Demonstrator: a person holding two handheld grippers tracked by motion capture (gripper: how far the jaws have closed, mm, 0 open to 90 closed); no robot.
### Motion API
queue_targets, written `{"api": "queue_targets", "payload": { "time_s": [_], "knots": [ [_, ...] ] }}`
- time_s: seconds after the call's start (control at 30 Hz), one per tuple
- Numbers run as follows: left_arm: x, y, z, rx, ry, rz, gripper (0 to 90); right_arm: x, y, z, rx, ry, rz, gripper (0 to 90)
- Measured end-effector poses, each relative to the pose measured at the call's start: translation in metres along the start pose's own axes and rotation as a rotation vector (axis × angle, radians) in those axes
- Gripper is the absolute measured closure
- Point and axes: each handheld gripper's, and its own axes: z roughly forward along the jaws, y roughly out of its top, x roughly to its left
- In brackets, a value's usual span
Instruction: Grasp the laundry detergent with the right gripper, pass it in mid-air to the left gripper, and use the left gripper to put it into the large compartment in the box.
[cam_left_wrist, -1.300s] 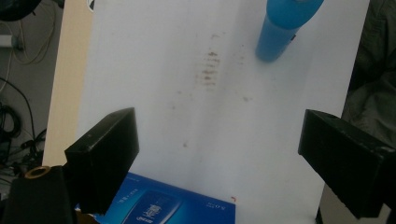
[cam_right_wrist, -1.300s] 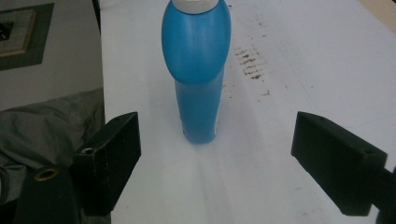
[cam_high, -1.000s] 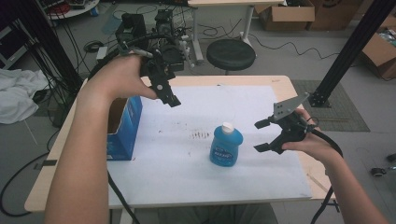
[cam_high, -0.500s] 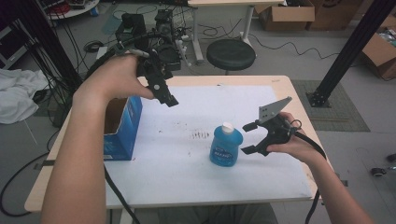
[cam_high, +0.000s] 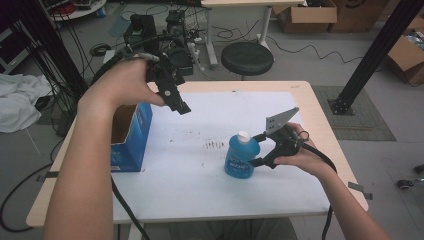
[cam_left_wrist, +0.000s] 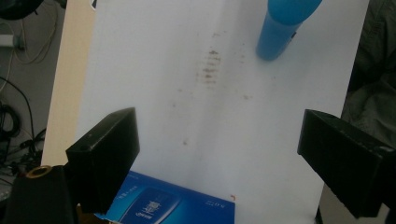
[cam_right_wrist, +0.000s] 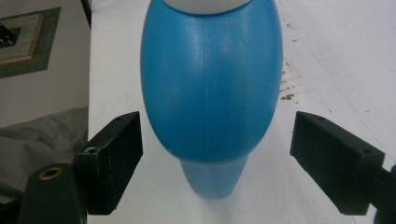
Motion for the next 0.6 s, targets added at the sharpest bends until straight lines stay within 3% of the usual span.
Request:
{"api": "queue_targets", "payload": {
  "time_s": [0.6],
  "knots": [
    [0.001, 0.001, 0.002, 0.001, -0.004, -0.005, 13.4, 0.000, -0.001, 0.022, -0.033, 0.000, 0.010, 24.5]
  ]
}}
